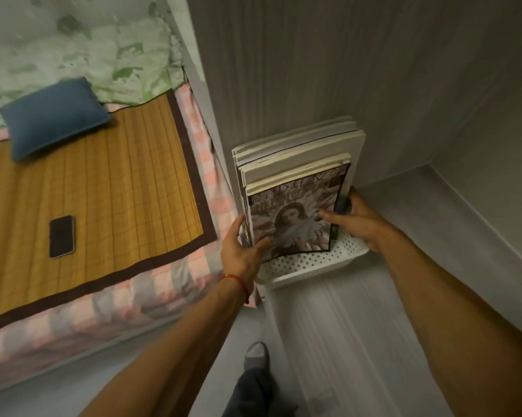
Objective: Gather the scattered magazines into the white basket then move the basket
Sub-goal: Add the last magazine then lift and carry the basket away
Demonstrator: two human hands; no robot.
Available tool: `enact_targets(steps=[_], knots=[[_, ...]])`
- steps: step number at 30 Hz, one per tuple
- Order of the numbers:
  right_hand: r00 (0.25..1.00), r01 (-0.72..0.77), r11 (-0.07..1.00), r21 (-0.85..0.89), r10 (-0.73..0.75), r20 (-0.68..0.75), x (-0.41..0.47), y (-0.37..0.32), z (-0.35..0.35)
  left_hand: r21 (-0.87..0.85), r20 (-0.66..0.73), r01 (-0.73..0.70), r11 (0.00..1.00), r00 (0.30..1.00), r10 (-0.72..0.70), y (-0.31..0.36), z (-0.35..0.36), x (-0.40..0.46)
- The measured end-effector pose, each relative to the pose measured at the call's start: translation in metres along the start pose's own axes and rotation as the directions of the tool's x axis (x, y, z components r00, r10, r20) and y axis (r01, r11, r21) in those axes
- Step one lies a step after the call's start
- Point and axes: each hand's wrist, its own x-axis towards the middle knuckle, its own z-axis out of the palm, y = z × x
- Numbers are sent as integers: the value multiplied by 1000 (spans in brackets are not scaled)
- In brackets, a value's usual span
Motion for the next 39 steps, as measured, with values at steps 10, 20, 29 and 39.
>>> enact_targets(steps=[10,20,29,39], knots=[[999,31,999,-31,-31,-17,17,-8,-1,-107,-15,64,992,998,-66,-13,-4,13],[980,-126,982,-142,101,-170,-5,14,-3,-14,175,170,985,971,-165,-25,-10,-8],[935,-252,967,-26,236,-263,-13,42,5,-192,40,282,940,959,-280,-43,13,7],[937,-246,953,-178,187,-296,-9,36,7,-133,-25,194,972,980,-199,-46,18,11]])
